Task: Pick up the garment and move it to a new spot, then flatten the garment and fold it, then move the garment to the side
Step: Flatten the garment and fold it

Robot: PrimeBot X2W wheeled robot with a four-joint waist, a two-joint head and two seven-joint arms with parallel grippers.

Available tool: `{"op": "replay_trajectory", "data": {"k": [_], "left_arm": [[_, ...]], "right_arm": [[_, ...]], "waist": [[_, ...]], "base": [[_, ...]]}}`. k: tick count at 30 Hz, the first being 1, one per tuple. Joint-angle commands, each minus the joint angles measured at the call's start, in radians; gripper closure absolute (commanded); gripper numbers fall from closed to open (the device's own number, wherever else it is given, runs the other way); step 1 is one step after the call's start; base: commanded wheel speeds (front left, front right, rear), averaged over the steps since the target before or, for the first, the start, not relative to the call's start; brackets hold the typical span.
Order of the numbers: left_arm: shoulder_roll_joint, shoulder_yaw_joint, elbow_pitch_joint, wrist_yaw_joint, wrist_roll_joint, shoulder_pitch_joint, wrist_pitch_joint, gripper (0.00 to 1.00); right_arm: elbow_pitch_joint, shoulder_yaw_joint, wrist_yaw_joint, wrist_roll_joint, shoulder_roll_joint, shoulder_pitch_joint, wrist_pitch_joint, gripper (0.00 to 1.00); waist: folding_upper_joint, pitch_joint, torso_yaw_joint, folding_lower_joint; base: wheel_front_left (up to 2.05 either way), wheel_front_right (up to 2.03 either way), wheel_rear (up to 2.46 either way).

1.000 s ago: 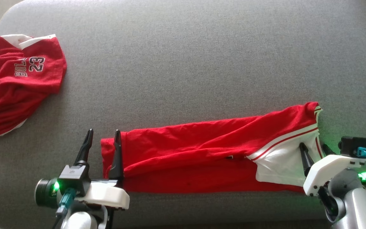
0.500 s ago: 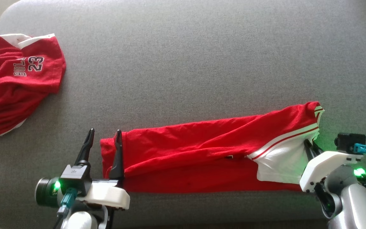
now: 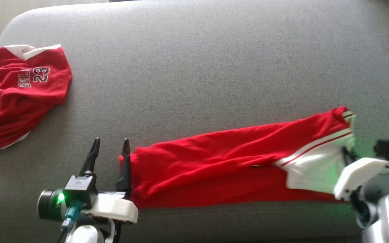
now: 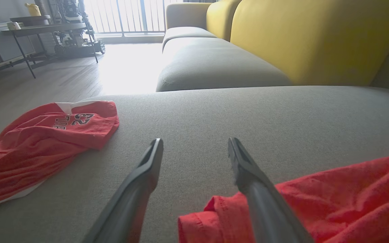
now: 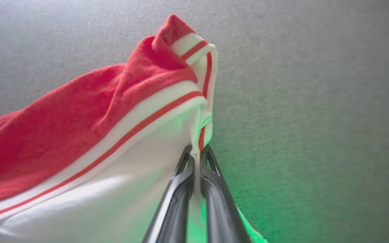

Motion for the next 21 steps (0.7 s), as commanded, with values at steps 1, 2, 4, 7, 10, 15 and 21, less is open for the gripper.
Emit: {"op": "replay_trajectory", "data": {"k": [1,2,4,7,10,15,21], "left_arm": [[-0.003,0.026,-0.027,0.004,-0.001,-0.023,-0.012,0.0],[-0.003,0.025,-0.027,0.005,-0.002,-0.023,-0.012,0.0],[-0.003,0.024,-0.025,0.007,-0.005,-0.02,-0.012,0.0],[-0.003,0.022,-0.025,0.009,-0.008,-0.018,-0.012,0.0],[-0.003,0.02,-0.025,0.012,-0.012,-0.015,-0.012,0.0],[-0.003,0.022,-0.021,0.019,-0.02,-0.003,-0.012,0.0],[-0.003,0.032,-0.017,0.027,-0.031,0.021,-0.012,0.0]], "right_arm": [[-0.037,-0.012,-0.001,-0.022,-0.036,-0.053,0.001,1.0],[-0.037,-0.021,-0.001,-0.028,-0.042,-0.059,0.003,1.0],[-0.037,-0.043,-0.001,-0.039,-0.057,-0.072,0.007,1.0],[-0.039,-0.065,-0.001,-0.061,-0.076,-0.083,0.009,1.0],[-0.039,-0.093,-0.001,-0.091,-0.097,-0.097,0.015,1.0],[-0.047,-0.073,-0.001,-0.087,-0.091,-0.1,0.046,1.0],[-0.129,0.027,-0.001,0.033,-0.041,-0.069,0.161,1.0]], "waist": [[0.0,-0.004,0.003,0.0],[0.0,-0.006,0.004,0.0],[0.0,-0.011,0.007,0.0],[0.0,-0.015,0.01,0.0],[0.0,-0.021,0.014,0.0],[0.0,-0.048,0.012,0.0],[0.0,-0.097,-0.015,0.0]], "base": [[0.0,0.0,0.0],[0.0,0.0,0.0],[0.0,0.0,0.0],[0.0,0.0,0.0],[0.0,0.0,0.0],[0.0,0.0,0.0],[0.0,0.0,0.0]]}}
